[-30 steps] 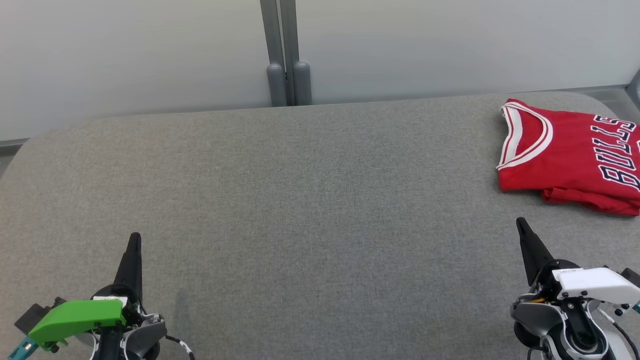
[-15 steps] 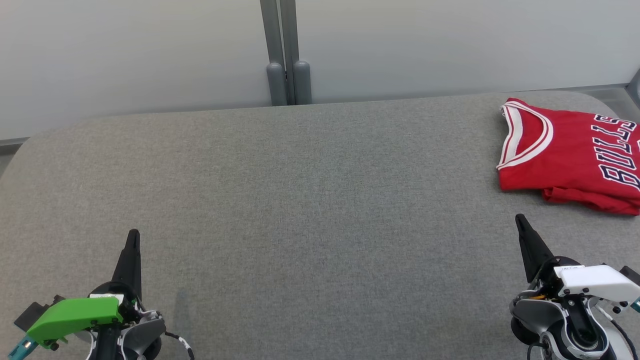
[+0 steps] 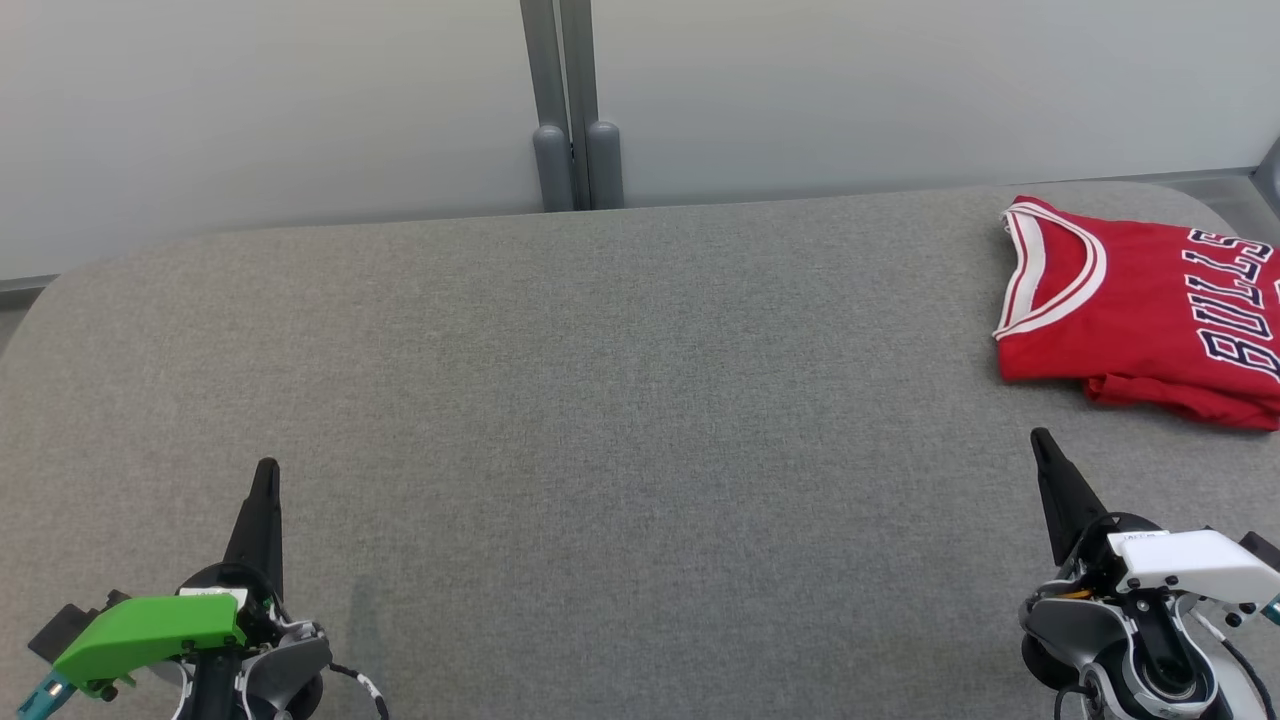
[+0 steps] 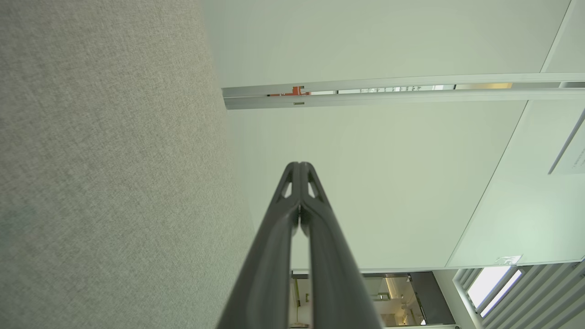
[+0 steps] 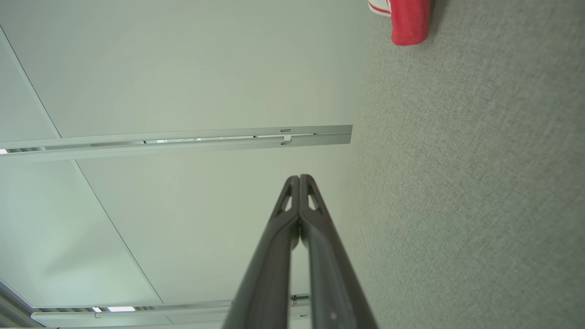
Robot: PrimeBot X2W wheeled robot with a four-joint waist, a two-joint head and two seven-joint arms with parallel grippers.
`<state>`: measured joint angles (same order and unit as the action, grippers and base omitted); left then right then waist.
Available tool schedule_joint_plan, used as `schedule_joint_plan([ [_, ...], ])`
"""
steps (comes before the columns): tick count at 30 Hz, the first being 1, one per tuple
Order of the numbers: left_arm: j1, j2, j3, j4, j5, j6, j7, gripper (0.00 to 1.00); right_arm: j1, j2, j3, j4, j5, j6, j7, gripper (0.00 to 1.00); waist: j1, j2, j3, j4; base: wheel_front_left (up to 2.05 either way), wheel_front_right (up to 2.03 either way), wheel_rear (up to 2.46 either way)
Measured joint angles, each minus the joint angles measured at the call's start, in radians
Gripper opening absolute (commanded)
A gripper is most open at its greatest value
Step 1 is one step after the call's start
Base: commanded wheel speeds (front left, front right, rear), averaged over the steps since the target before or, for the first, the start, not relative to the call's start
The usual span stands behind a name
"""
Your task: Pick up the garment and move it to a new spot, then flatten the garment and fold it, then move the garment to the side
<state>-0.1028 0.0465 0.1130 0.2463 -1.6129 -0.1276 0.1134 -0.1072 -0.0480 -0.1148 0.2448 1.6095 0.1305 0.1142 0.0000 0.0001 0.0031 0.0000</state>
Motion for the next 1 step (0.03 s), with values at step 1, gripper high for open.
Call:
schedule_joint_plan([
  [1, 0.000, 0.000, 0.000, 0.000, 0.000, 0.000, 0.000, 0.00, 0.000, 0.000, 0.000, 0.000, 0.000, 0.000, 0.000, 0.00, 0.0000, 0.0000, 0.000, 0.000, 0.00, 0.00, 0.00],
])
